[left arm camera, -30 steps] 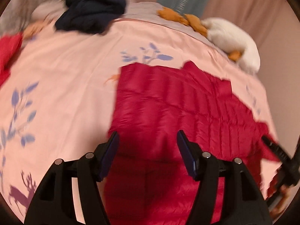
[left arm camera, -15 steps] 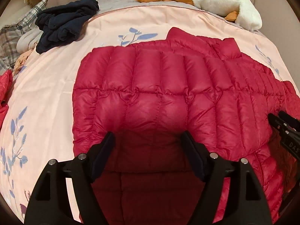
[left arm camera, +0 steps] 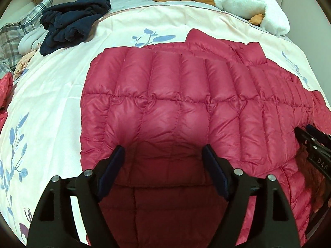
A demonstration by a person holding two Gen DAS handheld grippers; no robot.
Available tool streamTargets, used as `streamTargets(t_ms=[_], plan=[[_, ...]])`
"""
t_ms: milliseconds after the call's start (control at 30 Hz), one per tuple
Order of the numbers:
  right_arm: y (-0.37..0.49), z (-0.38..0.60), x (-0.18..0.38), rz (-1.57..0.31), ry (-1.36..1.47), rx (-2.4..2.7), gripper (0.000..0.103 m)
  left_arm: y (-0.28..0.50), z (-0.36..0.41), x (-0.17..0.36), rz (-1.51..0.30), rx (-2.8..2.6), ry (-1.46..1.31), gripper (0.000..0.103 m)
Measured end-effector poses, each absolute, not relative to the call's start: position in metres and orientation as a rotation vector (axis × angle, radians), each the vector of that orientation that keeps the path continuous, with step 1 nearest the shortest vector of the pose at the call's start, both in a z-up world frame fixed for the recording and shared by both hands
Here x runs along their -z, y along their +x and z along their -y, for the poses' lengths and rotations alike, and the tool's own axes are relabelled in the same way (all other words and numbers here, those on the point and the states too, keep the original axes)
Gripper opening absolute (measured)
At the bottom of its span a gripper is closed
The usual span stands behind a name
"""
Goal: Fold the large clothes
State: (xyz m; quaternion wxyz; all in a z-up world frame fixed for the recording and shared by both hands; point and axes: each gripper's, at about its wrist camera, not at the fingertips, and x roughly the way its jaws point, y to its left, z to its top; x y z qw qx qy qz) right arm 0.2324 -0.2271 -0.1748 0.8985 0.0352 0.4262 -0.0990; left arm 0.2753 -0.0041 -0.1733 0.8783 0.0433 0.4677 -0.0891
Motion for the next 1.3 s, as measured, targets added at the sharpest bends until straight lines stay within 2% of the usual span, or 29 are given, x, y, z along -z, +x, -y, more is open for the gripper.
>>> streamTargets(t_ms=[433,1300], plan=[[0.224,0.230,0.174,-0.886,0.084,0.212,0.068,0.271,-0.005,0.174,-0.983,0.176,0.089,0.085],[0.205,0.247,0.165,-0.887,0.117,0.221,0.070,0.268,-0.019,0.176,-0.997,0.131,0.081,0.094]])
